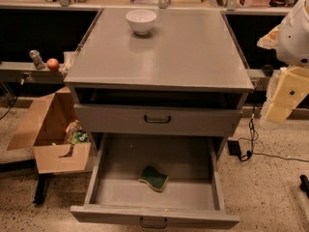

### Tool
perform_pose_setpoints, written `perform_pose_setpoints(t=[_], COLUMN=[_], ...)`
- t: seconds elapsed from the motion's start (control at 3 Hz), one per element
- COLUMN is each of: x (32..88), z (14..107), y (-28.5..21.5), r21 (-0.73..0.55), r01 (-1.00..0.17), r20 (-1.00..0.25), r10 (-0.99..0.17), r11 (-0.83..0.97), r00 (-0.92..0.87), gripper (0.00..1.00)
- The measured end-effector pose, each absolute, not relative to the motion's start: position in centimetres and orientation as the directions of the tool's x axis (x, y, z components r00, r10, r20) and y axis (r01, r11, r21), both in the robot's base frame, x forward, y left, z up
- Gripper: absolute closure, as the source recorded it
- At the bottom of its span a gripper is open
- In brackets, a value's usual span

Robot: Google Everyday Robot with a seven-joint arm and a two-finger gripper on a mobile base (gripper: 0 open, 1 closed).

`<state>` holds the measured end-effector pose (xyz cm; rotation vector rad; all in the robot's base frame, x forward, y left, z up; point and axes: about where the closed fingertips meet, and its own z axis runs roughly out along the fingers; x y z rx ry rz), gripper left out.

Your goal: Pick sponge from middle drawer and place on counter

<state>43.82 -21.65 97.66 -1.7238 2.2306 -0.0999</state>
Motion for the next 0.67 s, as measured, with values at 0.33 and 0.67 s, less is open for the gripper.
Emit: perform_pose_setpoints(t=[0.33, 0.67], x=[43.82, 43.72], z=[97.66, 96.68], y=[-21.65, -21.36], r21=[-0.247, -0.239], r01=[-0.931, -0.934], r20=[-0.207, -0.202], r10=[-0.953, -0.955], r11=[0.27, 0.265], r00=[-0.221, -0.219], gripper=[0.0, 0.0])
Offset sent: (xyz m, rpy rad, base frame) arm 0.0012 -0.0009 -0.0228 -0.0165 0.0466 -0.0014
